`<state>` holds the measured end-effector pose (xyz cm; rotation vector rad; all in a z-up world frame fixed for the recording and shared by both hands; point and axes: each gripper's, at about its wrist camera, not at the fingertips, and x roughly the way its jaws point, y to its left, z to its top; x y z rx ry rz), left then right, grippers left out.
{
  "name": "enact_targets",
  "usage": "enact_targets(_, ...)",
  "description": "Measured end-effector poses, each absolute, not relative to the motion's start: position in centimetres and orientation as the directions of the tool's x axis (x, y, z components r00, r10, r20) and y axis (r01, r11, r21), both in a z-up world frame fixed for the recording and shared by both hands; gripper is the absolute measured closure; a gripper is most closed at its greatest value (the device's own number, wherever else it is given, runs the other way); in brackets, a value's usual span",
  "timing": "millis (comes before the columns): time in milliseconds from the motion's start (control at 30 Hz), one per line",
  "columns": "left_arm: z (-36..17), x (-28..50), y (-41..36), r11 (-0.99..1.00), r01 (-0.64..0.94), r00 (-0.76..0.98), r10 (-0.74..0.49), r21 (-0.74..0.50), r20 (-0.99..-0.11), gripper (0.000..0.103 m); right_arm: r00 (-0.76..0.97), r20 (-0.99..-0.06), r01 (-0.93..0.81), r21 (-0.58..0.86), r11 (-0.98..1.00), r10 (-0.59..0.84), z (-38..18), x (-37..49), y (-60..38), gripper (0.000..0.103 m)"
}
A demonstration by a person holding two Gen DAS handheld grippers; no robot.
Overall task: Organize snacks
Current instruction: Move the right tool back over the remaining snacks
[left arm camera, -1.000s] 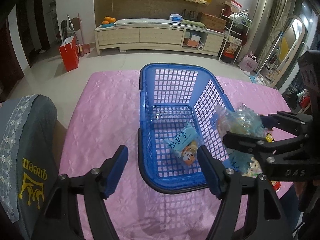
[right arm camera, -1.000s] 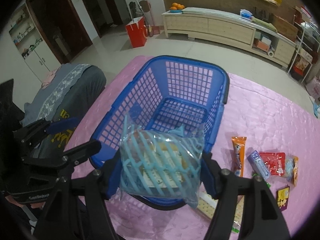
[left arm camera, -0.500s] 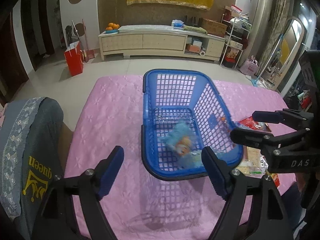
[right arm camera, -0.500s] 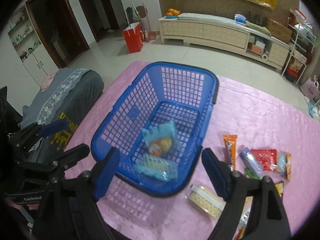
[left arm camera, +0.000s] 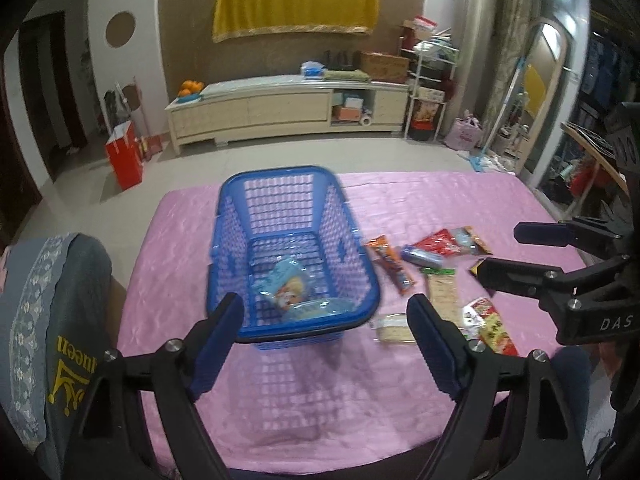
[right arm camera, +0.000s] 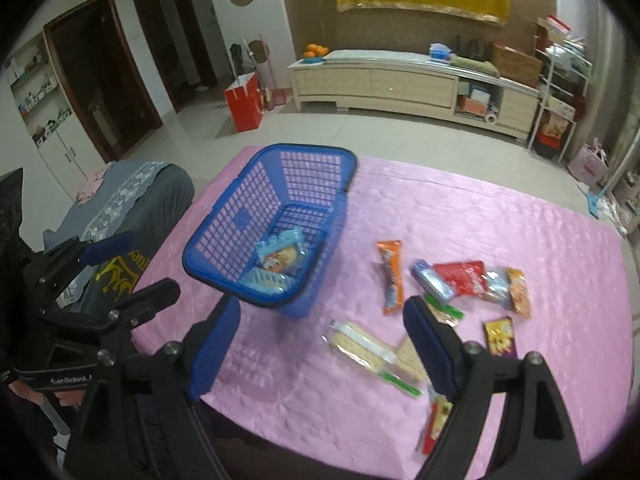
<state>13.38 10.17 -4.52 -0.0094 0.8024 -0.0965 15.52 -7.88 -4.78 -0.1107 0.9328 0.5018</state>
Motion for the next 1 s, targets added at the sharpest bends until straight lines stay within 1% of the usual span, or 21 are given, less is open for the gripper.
enact_targets(67, -4.1, 13.1, 8.6, 0.994, 0.105, 0.703, -0.098, -0.033, -0.704, 0.021, 0.503, -0.789, -0.441, 0.116, 0.89, 0.352, -4.6, 14.9, -9.1, 0.016)
enact_targets(200, -4.1, 12.7, 5.7, 0.987, 0.16, 0.695, -0.126, -0.019, -0.708, 0.02, 0.523, -0.79, -0.401, 0.103, 0.91, 0.32, -4.4, 14.2, -11.5, 0.016)
enact_targets(433, -6.1, 13.0, 1.5, 0.975, 0.223, 0.662, -0.145, 0.009, -0.735, 0.02, 0.527, -0.8, -0.344, 0.106, 0.933, 0.285, -5.6, 13.3, -15.7, 0.016)
enact_targets(533, -7.5, 13.0, 0.0, 0.971, 0.238, 0.639, -0.159, -0.003, -0.753, 0.02, 0.505, -0.815, -0.327, 0.125, 0.937, 0.285, -7.4, 13.2, -17.6, 0.016)
enact_targets(1000, -15.5, 13.7, -4.7, 0.965, 0.257, 0.51, -0.183, -0.054, -0.841, 0.02, 0.382, -0.898, -0.285, 0.108, 0.952, 0.216, -16.1, 13.6, -22.2, 0.016)
